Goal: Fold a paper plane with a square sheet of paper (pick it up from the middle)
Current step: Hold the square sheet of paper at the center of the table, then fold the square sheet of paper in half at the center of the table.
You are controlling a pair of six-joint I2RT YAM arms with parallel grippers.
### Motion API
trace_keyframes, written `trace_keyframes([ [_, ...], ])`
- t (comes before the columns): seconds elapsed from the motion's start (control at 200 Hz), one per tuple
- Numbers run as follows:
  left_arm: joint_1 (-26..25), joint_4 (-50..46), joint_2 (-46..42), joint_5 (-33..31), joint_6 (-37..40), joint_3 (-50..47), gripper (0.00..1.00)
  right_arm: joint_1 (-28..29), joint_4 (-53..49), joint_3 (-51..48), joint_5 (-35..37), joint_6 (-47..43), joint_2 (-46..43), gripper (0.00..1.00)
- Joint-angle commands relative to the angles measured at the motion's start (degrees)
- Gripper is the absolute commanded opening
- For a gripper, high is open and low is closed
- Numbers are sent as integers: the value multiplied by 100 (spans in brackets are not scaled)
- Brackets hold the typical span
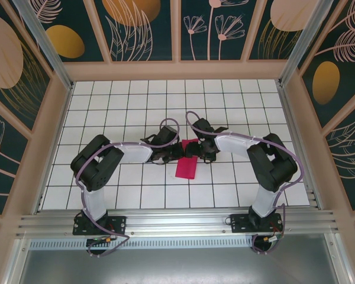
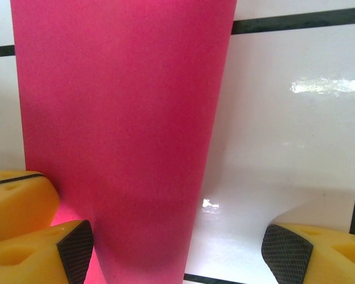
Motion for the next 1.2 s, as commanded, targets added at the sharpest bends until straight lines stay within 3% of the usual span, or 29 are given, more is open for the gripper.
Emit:
trace_keyframes([
  [0.0, -41, -326, 190, -151, 87, 52, 0, 20, 331, -410, 46, 16, 704, 83],
  [0.28, -53, -347, 212, -227, 110, -1, 0, 19, 312, -224, 23, 29, 506, 84],
  [0.631, -56, -298, 246, -225, 170, -185, 0, -142, 447, -336, 366, 232, -1188, 87],
  [0.711, -55, -293, 235, -203, 184, -210, 0, -280, 773, -620, 86, 325, -1611, 84],
  [0.766, -56, -263, 206, -232, 186, -241, 0, -414, 1204, -902, -450, 402, -1873, 75],
  [0.931, -51, -198, 221, -228, 172, -290, 0, -630, 2427, -1626, -1758, 857, -2162, 26],
  [1.111, -55, -196, 256, -225, 187, -291, 0, -631, 2979, -1850, -2410, 1057, -1831, 14],
  [1.196, -50, -208, 265, -240, 198, -295, 0, -630, 3150, -1876, -2590, 1085, -1647, 14],
])
